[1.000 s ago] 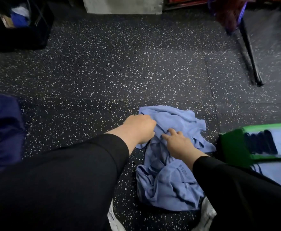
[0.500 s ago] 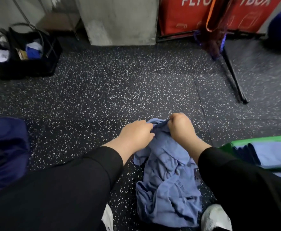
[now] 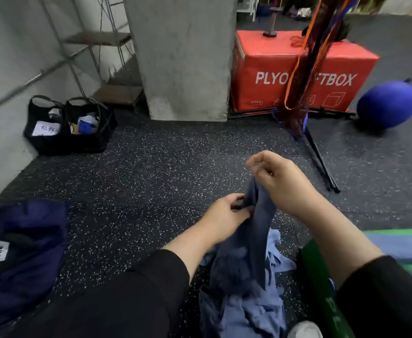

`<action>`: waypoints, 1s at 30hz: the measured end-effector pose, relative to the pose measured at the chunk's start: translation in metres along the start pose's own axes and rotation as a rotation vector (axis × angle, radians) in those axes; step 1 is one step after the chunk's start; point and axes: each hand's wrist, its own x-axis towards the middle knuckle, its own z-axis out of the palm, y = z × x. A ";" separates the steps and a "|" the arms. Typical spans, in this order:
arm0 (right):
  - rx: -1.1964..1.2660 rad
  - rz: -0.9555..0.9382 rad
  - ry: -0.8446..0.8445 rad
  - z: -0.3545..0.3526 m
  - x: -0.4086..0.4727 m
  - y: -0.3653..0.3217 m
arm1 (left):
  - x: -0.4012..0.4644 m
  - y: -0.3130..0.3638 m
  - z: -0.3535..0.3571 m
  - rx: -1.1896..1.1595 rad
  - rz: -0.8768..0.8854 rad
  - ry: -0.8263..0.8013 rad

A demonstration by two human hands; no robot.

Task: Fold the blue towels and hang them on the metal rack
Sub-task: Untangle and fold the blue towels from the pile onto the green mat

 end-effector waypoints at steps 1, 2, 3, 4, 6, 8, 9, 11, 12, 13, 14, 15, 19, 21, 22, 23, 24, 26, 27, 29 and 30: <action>0.024 -0.006 -0.020 -0.001 -0.005 -0.005 | -0.004 0.000 0.006 -0.005 0.017 0.013; 0.055 -0.013 -0.036 -0.004 -0.009 -0.010 | -0.007 0.002 0.011 -0.001 0.035 0.037; 0.087 -0.019 -0.047 -0.007 -0.012 -0.012 | -0.010 0.005 0.014 0.004 0.045 0.058; 0.115 -0.025 -0.056 -0.010 -0.014 -0.014 | -0.010 0.005 0.017 0.017 0.048 0.081; 0.131 -0.028 -0.062 -0.016 -0.016 -0.012 | -0.012 0.003 0.019 0.028 0.050 0.095; 0.081 -0.026 -0.051 -0.023 -0.015 -0.005 | -0.006 -0.004 0.017 0.002 0.045 0.113; 0.041 -0.019 -0.044 -0.027 -0.015 -0.001 | -0.004 -0.005 0.014 -0.002 0.024 0.121; -0.065 0.014 -0.064 -0.035 -0.015 0.008 | -0.007 0.003 0.006 0.012 0.005 0.141; -0.122 0.035 -0.089 -0.038 -0.014 0.012 | -0.009 0.008 0.002 0.002 0.017 0.151; -0.176 0.058 -0.117 -0.041 -0.013 0.015 | -0.009 0.010 -0.003 -0.006 0.030 0.159; -0.220 0.082 -0.139 -0.043 -0.012 0.018 | -0.008 0.012 -0.006 -0.003 0.050 0.168; -0.251 0.106 -0.153 -0.044 -0.012 0.021 | -0.008 0.015 -0.010 -0.007 0.070 0.180; -0.329 0.156 -0.144 -0.046 -0.008 0.028 | -0.006 0.024 -0.024 0.027 0.110 0.202; -0.338 0.154 -0.131 -0.045 -0.005 0.031 | -0.007 0.029 -0.027 0.082 0.122 0.174; -0.330 0.153 -0.116 -0.044 -0.004 0.032 | -0.008 0.032 -0.028 0.101 0.121 0.150; -0.317 0.151 -0.096 -0.043 -0.002 0.033 | -0.008 0.035 -0.028 0.121 0.106 0.127; -0.301 0.148 -0.076 -0.042 0.000 0.033 | -0.010 0.038 -0.028 0.158 0.090 0.116; -0.262 0.137 -0.050 -0.040 0.003 0.033 | -0.009 0.040 -0.027 0.293 0.084 0.154; -0.249 0.130 -0.052 -0.038 0.005 0.033 | -0.009 0.041 -0.028 0.368 0.093 0.196; -0.264 0.109 -0.078 -0.033 0.007 0.033 | -0.007 0.041 -0.033 0.525 0.120 0.267; -0.278 0.103 -0.082 -0.030 0.009 0.035 | -0.006 0.041 -0.037 0.592 0.127 0.275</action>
